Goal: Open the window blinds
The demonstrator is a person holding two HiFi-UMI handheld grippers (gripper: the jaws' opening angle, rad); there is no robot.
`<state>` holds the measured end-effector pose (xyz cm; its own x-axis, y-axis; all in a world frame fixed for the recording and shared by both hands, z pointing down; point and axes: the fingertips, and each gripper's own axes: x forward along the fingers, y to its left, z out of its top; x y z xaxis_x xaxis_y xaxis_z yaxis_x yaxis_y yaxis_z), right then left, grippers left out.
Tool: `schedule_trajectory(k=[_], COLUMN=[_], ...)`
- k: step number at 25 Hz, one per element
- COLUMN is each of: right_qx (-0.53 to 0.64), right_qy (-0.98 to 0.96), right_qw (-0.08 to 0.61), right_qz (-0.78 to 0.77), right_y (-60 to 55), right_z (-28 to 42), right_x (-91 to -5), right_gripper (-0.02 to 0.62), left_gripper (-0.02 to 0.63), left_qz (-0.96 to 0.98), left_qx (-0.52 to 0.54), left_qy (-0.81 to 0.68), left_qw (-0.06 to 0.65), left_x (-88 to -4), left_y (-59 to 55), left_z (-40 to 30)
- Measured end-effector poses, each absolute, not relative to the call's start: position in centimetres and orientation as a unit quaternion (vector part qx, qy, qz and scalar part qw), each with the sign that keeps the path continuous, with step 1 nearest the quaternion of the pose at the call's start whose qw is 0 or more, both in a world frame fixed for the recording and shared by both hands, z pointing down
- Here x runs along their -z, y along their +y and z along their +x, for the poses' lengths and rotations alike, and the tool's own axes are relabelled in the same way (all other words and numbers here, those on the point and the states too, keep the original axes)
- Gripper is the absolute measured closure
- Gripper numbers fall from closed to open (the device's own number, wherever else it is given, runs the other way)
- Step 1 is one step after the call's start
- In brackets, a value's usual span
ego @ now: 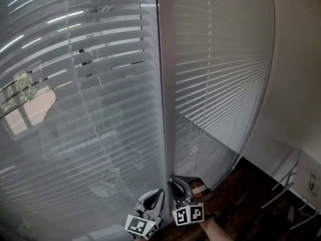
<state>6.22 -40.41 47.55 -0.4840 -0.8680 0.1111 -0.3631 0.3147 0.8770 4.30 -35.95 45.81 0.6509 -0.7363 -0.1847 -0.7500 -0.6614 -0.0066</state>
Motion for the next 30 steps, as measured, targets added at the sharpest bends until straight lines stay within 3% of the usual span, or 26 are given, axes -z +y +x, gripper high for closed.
schedule_trajectory(k=[11,30], right_qx=[0.407,0.179], right_qy=[-0.767,-0.860], right_qw=[0.274,0.127], right_qz=[0.413,0.461], right_y=[-40.2,-40.8], right_z=[6.3,7.2], right_x=[-47.5,-47.4], right_gripper=[0.472,0.472], left_gripper=[0.614,0.614], left_qz=[-0.909,-0.907], left_qx=[-0.078,-0.081], left_qy=[0.407,0.413], left_qw=[0.039,0.033], left_x=[-45.9,-46.1], left_y=[-36.1,-35.7], left_z=[4.7,4.3])
